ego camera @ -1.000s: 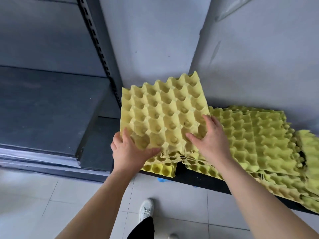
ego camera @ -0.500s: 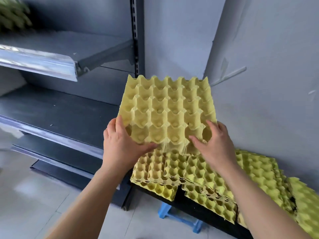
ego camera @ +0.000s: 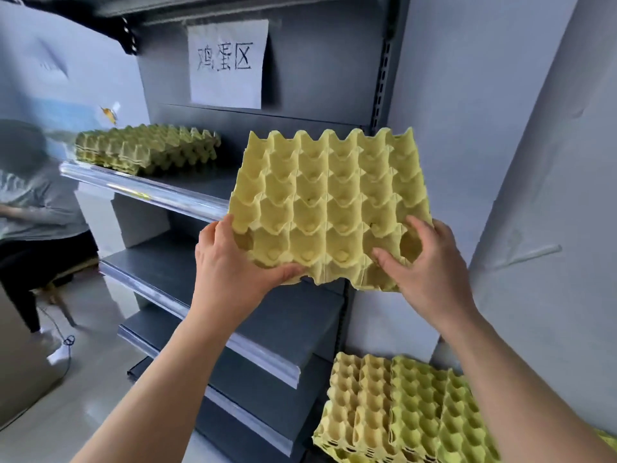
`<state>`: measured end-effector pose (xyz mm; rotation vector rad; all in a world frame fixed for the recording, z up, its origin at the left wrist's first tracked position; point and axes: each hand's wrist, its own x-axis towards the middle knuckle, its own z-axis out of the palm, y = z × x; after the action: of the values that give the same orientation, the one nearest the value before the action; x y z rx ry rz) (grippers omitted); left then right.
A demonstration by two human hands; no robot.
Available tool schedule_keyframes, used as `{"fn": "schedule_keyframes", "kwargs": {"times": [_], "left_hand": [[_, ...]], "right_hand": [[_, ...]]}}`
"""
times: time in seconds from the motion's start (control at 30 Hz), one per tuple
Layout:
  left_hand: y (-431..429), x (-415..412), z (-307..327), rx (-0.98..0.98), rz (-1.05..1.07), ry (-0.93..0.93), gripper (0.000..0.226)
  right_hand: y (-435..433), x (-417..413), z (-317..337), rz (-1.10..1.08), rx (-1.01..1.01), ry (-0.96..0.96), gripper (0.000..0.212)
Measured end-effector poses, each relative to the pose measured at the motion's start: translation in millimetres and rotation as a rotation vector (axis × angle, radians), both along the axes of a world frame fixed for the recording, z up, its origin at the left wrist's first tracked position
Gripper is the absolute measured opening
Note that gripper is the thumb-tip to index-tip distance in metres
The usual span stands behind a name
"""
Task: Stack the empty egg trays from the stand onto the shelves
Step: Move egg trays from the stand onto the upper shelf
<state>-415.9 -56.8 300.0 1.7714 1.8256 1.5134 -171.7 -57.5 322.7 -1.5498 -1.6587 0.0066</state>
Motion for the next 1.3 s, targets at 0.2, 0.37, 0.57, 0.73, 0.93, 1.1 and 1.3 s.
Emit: {"fn": "schedule_keyframes", "kwargs": {"times": [0.2, 0.37, 0.57, 0.73, 0.93, 1.1, 1.3], "left_hand": [[27.8, -125.3, 22.5, -0.014, 0.084, 0.009, 0.126], [56.5, -220.5, 41.0, -0.008, 0.124, 0.026, 0.113], [109.2, -309.1, 53.5, 0.014, 0.162, 0.001, 0.109], [171.1, -370.0, 62.9, -0.002, 0.211, 0.018, 0.112], [249.4, -432.8, 80.3, 0.029, 0.226, 0.034, 0.104], [305.5, -484.0, 87.0, 0.032, 0.205, 0.033, 0.099], [368.1, -531.8, 95.7, 0.037, 0.118, 0.033, 0.093]], "right_hand": [[38.1, -119.3, 27.9, 0.09, 0.001, 0.062, 0.074], [70.8, -212.0, 45.4, 0.153, -0.046, 0.084, 0.076], [124.2, -299.3, 65.7, 0.206, -0.056, 0.056, 0.076], [184.6, -358.4, 78.5, 0.246, -0.041, 0.031, 0.078], [262.3, -420.1, 88.9, 0.27, -0.035, 0.045, 0.079], [313.7, -469.3, 92.8, 0.254, -0.047, 0.034, 0.078], [358.5, -517.0, 93.2, 0.176, -0.059, 0.017, 0.08]]}}
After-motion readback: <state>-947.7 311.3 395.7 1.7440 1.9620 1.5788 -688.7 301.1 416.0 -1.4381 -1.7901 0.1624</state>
